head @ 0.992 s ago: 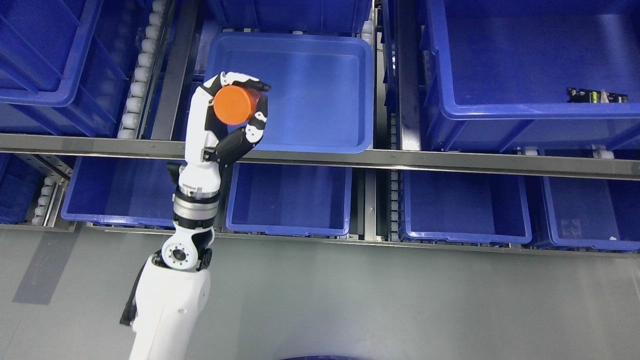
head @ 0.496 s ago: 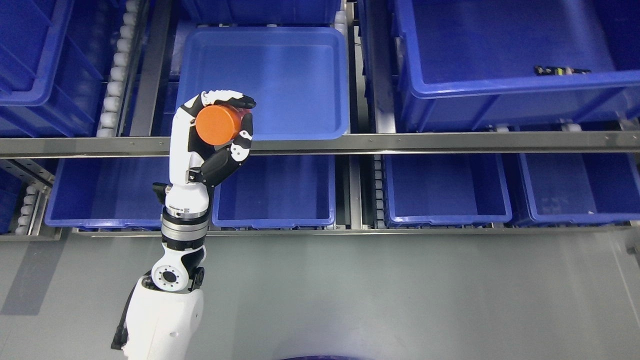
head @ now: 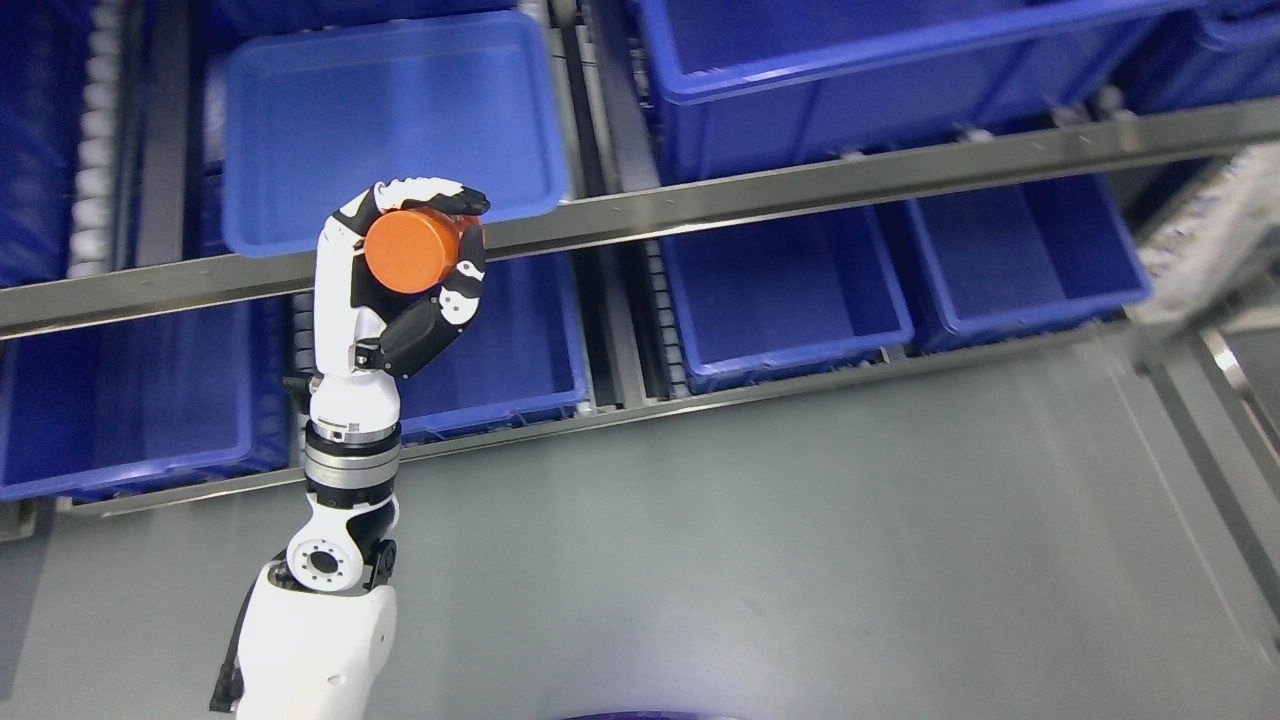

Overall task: Grab orange capacitor from left shelf to right desk
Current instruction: 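Hold the capacitor in the left hand while turning toward the steel table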

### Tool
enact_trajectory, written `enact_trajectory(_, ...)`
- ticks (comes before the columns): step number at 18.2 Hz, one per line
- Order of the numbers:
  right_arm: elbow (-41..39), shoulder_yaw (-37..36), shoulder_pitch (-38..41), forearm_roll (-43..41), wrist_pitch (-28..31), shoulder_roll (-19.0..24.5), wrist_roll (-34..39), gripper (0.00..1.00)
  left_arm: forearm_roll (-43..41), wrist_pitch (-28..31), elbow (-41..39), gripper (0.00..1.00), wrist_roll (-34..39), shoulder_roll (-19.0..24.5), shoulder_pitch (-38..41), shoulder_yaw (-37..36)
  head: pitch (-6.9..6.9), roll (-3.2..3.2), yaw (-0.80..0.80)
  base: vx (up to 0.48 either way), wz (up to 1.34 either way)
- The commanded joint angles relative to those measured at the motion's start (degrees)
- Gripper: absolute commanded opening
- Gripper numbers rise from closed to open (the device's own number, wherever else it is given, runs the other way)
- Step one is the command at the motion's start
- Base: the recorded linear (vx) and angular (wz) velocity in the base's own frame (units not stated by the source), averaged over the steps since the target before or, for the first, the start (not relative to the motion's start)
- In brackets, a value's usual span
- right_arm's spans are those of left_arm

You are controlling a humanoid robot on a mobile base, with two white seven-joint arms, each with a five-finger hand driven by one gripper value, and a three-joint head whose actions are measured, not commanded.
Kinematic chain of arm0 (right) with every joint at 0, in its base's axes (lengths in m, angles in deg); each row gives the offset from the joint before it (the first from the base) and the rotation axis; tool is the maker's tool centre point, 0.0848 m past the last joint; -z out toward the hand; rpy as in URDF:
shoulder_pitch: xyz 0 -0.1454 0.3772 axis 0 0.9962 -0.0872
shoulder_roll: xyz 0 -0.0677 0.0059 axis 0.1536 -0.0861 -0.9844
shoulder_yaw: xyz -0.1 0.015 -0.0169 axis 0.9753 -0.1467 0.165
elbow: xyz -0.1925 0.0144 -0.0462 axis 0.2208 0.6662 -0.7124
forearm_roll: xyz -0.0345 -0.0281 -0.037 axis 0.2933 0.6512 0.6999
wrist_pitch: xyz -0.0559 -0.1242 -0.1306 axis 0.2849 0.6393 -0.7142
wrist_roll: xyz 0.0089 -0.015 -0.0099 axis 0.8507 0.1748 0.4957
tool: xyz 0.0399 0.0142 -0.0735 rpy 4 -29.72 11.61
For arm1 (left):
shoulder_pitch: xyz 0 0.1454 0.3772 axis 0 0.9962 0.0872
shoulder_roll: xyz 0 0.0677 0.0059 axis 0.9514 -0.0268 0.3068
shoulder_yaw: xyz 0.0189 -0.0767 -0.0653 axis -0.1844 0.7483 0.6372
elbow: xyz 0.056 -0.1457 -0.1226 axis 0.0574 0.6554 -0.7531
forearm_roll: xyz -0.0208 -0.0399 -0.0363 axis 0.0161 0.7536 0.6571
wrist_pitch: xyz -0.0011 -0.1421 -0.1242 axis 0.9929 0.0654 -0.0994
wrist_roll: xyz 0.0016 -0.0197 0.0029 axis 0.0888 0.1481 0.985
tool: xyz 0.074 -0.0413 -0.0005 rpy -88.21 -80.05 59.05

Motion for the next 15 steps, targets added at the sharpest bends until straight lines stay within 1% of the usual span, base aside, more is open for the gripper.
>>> enact_trajectory(1, -1.0, -0.7, 1.2, 0.4, 0.0, -1.0, 0.0, 1.0, 0.0, 0.1, -1.6, 0.01, 0.0, 1.0, 0.1, 0.9, 0.0, 0.0, 0.0, -0.184, -0.54)
enact_trajectory(7, -1.0, -0.7, 1.2, 0.4, 0.0, -1.0, 0.0, 1.0, 0.1, 0.5, -1.2, 0.02, -0.1, 1.0, -0.1, -0.4, 0.0, 0.0, 0.0, -0.152, -0.51)
enact_trajectory(15, -1.0, -0.7, 1.2, 0.4, 0.0, -1.0, 0.0, 1.0, 0.0, 1.5, -1.1, 0.02, -0.1, 1.0, -1.6, -4.5, 0.0, 0.0, 0.0, -0.06, -0.26)
